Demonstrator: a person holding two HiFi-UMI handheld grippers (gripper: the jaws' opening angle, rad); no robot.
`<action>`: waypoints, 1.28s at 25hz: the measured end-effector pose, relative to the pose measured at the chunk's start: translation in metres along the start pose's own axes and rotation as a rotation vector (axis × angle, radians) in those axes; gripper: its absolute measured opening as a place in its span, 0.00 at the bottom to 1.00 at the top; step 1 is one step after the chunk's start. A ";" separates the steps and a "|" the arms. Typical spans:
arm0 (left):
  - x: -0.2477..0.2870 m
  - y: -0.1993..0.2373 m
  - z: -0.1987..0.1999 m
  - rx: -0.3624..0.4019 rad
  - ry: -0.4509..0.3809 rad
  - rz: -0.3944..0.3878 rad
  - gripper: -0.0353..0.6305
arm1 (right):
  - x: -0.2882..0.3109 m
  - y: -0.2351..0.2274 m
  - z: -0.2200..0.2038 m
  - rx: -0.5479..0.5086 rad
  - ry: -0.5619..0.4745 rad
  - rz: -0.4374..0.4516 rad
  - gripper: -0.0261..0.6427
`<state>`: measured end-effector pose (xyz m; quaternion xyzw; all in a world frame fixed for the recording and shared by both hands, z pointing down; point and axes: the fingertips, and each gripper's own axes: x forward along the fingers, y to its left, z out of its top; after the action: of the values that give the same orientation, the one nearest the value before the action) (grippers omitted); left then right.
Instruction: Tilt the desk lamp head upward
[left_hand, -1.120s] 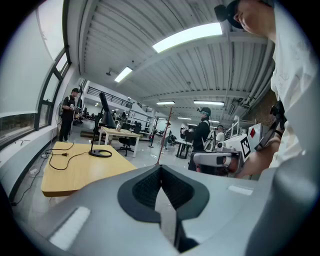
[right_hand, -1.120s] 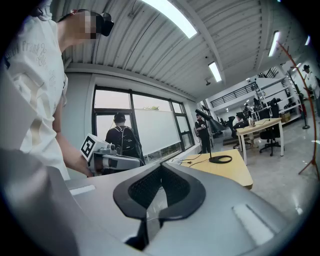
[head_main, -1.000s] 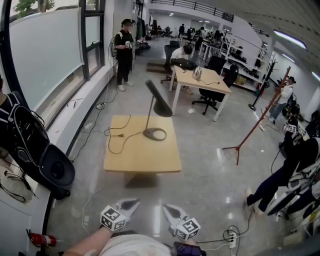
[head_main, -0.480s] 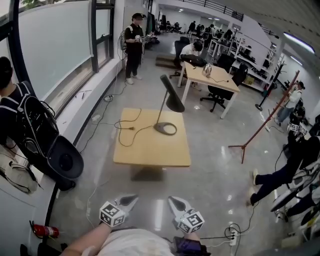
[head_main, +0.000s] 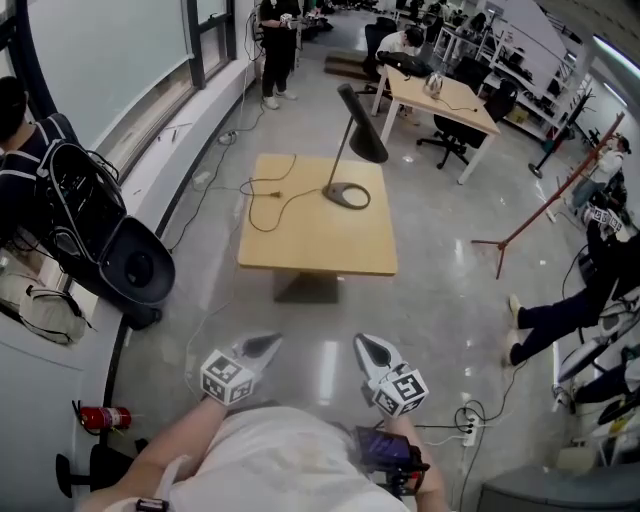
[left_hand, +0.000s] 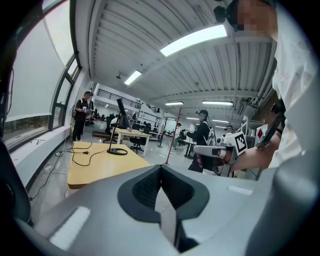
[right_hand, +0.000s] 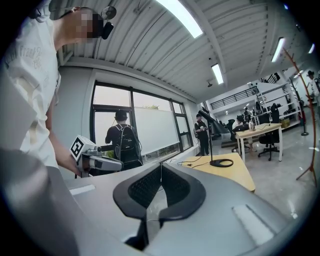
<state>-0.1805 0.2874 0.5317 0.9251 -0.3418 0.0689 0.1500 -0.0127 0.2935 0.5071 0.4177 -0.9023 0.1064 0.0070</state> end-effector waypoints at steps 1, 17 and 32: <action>0.002 0.000 0.001 0.002 0.001 0.003 0.06 | 0.000 -0.001 0.002 -0.001 -0.002 0.004 0.06; 0.054 -0.061 0.005 0.024 0.031 -0.054 0.06 | -0.051 -0.031 0.003 0.041 -0.007 -0.005 0.06; 0.071 -0.043 0.027 0.054 0.003 -0.034 0.06 | -0.049 -0.071 0.025 0.054 -0.047 -0.012 0.06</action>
<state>-0.0984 0.2665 0.5127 0.9345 -0.3237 0.0769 0.1268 0.0743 0.2807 0.4910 0.4253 -0.8966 0.1207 -0.0247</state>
